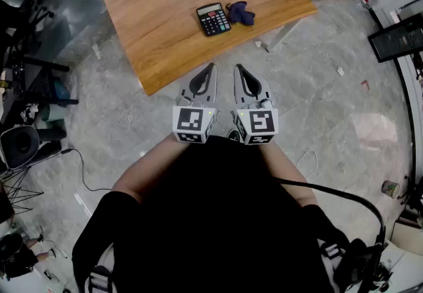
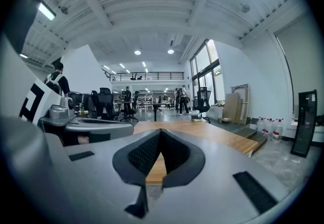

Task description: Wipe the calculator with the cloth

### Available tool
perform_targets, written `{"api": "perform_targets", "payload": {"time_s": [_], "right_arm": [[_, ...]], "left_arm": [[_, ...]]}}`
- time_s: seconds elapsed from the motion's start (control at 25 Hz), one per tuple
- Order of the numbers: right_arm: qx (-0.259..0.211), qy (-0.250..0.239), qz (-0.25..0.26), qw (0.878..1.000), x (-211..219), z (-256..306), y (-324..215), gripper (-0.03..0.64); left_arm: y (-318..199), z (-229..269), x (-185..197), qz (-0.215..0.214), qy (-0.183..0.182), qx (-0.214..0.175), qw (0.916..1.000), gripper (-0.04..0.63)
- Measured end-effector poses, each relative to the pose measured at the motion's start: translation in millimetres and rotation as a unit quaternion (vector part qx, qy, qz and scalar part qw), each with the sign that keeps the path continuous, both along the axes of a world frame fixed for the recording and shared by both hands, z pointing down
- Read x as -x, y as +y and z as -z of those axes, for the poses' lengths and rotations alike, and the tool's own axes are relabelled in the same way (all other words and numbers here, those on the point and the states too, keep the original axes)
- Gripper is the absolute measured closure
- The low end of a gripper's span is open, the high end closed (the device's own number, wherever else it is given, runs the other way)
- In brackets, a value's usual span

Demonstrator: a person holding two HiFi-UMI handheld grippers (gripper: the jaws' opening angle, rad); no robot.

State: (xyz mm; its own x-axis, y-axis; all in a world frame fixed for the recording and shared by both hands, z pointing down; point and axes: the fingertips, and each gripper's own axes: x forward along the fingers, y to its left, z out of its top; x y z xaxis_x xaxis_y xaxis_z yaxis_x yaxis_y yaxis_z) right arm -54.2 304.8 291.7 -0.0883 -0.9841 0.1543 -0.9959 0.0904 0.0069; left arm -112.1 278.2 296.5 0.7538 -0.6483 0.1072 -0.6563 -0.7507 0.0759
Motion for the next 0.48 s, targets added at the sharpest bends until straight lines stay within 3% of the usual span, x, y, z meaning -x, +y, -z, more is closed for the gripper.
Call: {"api": "perform_targets", "payload": {"time_s": [0.48], "right_arm": [[0.002,-0.007,0.020,1.000,-10.4,-2.9,10.9,0.603]], "left_arm": [[15.3,-2.3,-13.0,0.011,-0.013,0.007,0.9998,0.589]]}}
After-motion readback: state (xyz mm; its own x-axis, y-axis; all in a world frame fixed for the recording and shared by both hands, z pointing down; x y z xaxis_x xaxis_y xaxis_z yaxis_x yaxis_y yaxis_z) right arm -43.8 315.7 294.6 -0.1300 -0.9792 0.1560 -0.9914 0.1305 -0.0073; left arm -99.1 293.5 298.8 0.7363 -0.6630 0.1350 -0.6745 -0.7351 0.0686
